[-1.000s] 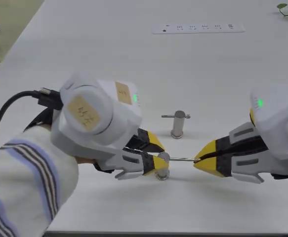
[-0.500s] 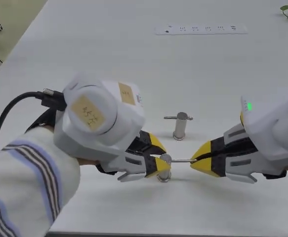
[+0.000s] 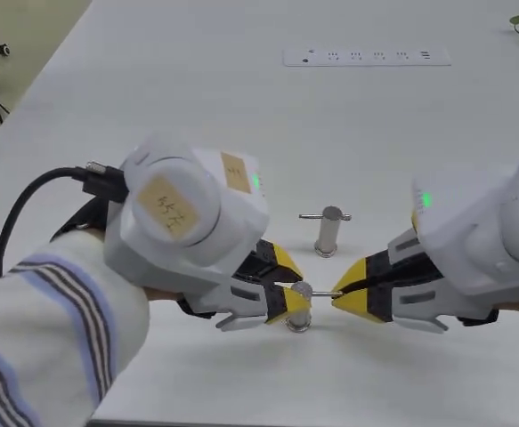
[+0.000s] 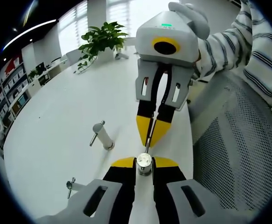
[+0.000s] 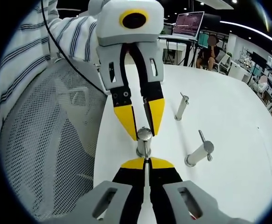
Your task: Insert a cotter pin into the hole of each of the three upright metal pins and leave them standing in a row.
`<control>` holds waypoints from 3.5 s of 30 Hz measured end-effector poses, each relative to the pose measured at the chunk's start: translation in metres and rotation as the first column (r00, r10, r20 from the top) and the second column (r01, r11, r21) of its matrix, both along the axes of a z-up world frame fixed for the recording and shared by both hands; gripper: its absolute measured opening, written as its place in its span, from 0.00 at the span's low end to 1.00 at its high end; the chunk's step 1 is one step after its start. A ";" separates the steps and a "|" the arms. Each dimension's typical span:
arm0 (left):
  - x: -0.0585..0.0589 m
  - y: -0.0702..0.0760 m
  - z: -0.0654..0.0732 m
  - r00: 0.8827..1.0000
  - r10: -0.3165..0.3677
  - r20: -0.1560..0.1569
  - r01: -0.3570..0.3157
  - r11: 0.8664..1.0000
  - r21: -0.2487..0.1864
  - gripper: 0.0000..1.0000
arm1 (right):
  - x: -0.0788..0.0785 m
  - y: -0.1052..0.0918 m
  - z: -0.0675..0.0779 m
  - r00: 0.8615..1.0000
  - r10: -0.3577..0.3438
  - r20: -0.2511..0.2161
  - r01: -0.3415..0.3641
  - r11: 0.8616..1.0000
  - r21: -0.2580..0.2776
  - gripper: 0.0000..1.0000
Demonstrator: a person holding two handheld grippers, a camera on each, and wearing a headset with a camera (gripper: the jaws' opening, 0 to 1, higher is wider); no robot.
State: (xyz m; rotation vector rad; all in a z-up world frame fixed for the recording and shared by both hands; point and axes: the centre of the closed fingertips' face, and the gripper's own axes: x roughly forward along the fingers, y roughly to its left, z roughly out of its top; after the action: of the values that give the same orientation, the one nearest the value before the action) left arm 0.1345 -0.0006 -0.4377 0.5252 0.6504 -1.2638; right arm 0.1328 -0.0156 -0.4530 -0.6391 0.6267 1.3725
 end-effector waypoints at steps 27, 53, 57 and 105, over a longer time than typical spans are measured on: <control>-0.002 -0.001 0.000 1.000 0.006 -0.005 -0.006 1.000 -0.004 0.09 | -0.003 0.010 -0.002 0.998 0.054 0.039 -0.054 0.999 -0.008 0.00; -0.005 -0.001 0.000 1.000 0.000 -0.004 0.000 1.000 0.003 0.09 | -0.005 0.016 -0.001 0.993 0.099 0.070 -0.097 0.995 -0.025 0.00; -0.004 -0.001 -0.001 1.000 0.010 -0.018 -0.010 1.000 -0.001 0.10 | -0.004 0.015 -0.001 0.995 0.078 0.061 -0.078 0.997 -0.009 0.00; -0.017 0.056 0.000 0.911 0.389 -0.135 -0.411 0.880 -0.238 0.99 | 0.000 0.041 -0.021 0.972 -0.133 -0.193 0.190 0.927 0.323 0.12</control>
State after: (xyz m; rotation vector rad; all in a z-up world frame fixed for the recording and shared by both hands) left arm 0.1171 0.0553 -0.4374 0.1060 0.6118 -0.9596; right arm 0.1327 0.0252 -0.4744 -0.1897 0.5446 1.3453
